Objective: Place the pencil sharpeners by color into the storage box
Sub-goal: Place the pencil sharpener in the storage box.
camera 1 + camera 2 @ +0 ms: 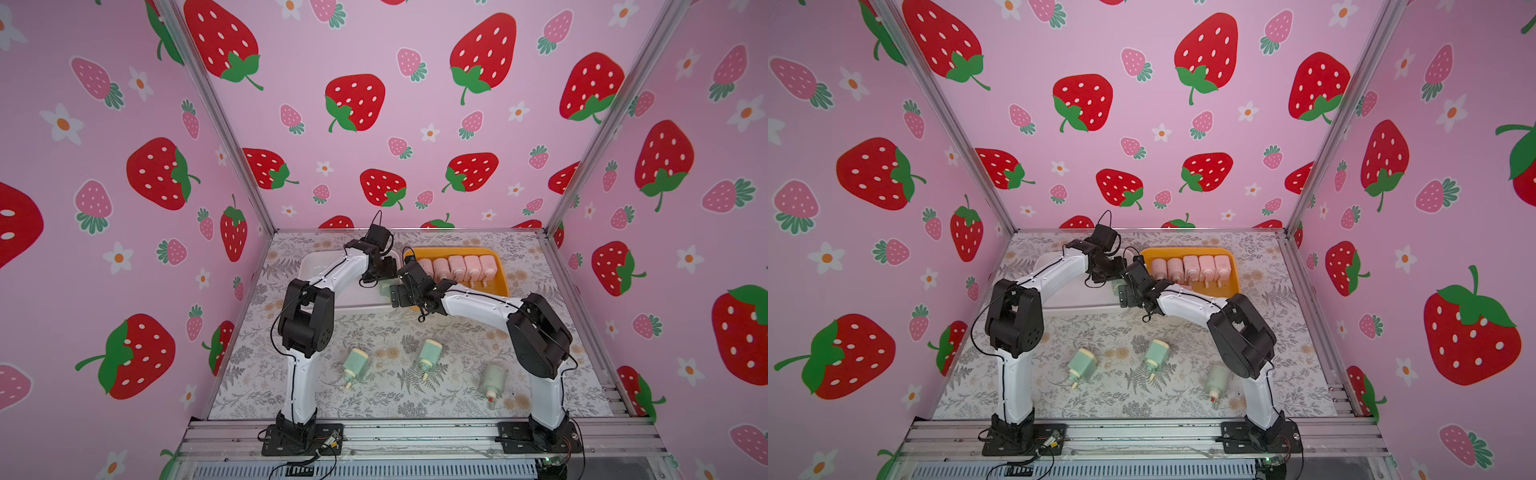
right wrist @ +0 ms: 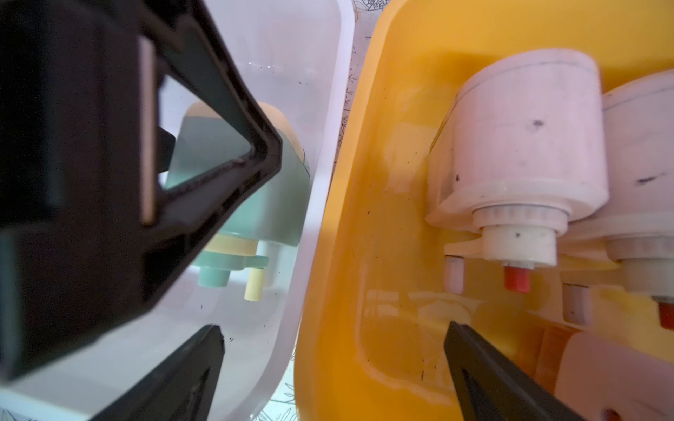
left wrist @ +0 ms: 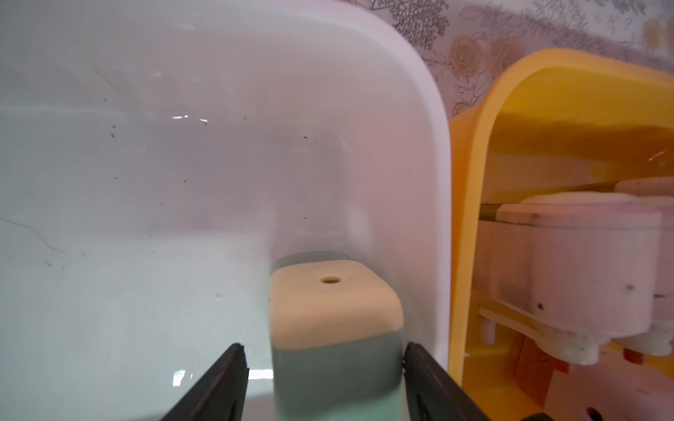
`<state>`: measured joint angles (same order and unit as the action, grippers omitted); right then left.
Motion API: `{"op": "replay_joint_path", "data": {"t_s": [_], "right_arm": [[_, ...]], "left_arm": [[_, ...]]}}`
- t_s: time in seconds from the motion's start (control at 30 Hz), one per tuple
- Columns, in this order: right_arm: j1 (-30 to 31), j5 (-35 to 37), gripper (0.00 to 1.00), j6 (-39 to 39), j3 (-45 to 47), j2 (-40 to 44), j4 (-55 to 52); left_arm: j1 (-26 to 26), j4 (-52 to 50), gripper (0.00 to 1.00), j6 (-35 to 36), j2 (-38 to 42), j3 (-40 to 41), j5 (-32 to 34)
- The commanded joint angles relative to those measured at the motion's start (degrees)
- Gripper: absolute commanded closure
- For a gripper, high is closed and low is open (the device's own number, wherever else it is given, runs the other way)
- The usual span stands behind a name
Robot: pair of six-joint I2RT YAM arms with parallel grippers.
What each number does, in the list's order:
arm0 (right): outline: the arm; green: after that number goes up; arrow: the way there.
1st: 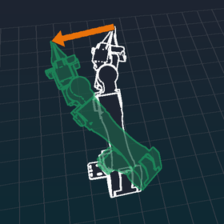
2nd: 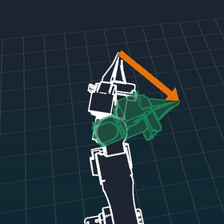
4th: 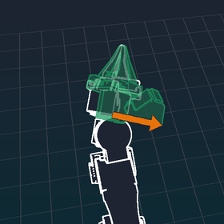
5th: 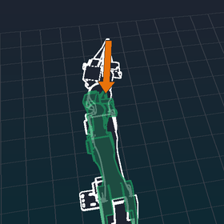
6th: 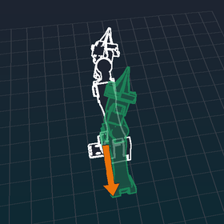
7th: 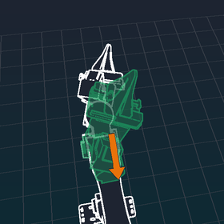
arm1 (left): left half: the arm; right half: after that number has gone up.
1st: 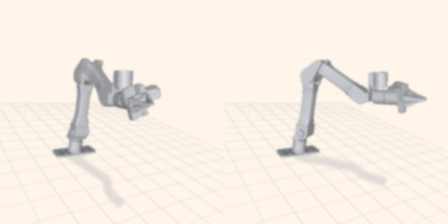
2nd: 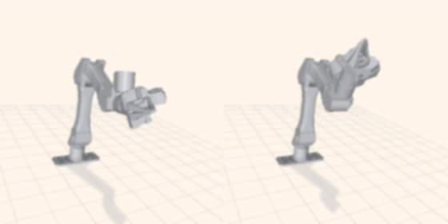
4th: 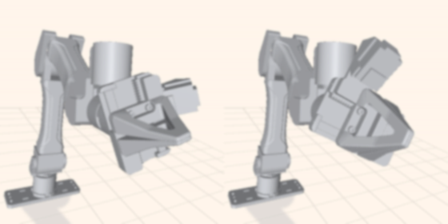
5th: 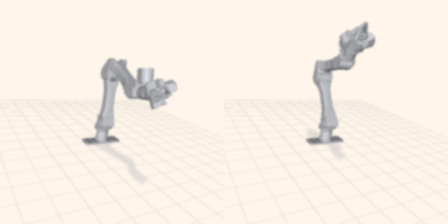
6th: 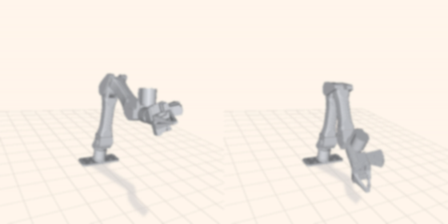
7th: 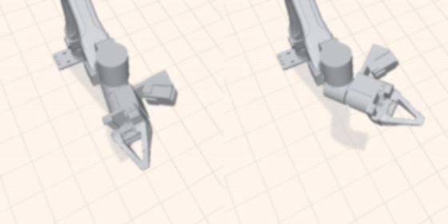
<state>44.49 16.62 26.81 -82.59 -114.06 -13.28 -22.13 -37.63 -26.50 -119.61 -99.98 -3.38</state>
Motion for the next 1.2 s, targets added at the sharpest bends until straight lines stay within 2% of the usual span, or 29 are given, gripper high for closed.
{"op": "replay_joint_path", "data": {"t_s": [0.0,0.1,0.23,0.37,0.6,0.8,1.03,1.17], "right_arm": [[0.11,0.50,0.00,0.79,1.07,2.64,0.34],[0.10,0.44,0.00,0.62,1.11,2.78,0.40],[0.06,0.44,0.00,0.53,1.11,2.80,0.45],[0.04,0.47,0.00,0.26,1.03,2.79,0.36],[-0.03,0.53,0.00,0.17,1.11,3.09,0.36],[-0.10,-0.81,0.00,0.39,1.01,5.19,-0.17],[-0.06,-2.80,0.00,-0.35,2.35,8.70,0.08],[-0.06,-5.97,0.00,-1.34,6.03,13.15,1.28]], "left_arm": [[-0.21,-0.69,0.24,1.90,2.94,1.44,-1.94],[-0.39,0.99,0.22,1.98,4.16,4.02,-2.63],[-0.40,0.37,0.24,1.75,4.00,5.01,-1.15],[-0.45,-0.76,0.27,2.15,2.74,4.43,-1.25],[-0.42,-3.56,0.29,4.99,2.37,2.17,2.53],[-0.55,-4.22,0.30,5.87,2.53,1.07,1.53],[-1.14,-3.18,0.28,6.02,5.35,2.64,1.27],[-1.58,-0.89,0.21,5.75,9.74,6.07,0.85]]}}
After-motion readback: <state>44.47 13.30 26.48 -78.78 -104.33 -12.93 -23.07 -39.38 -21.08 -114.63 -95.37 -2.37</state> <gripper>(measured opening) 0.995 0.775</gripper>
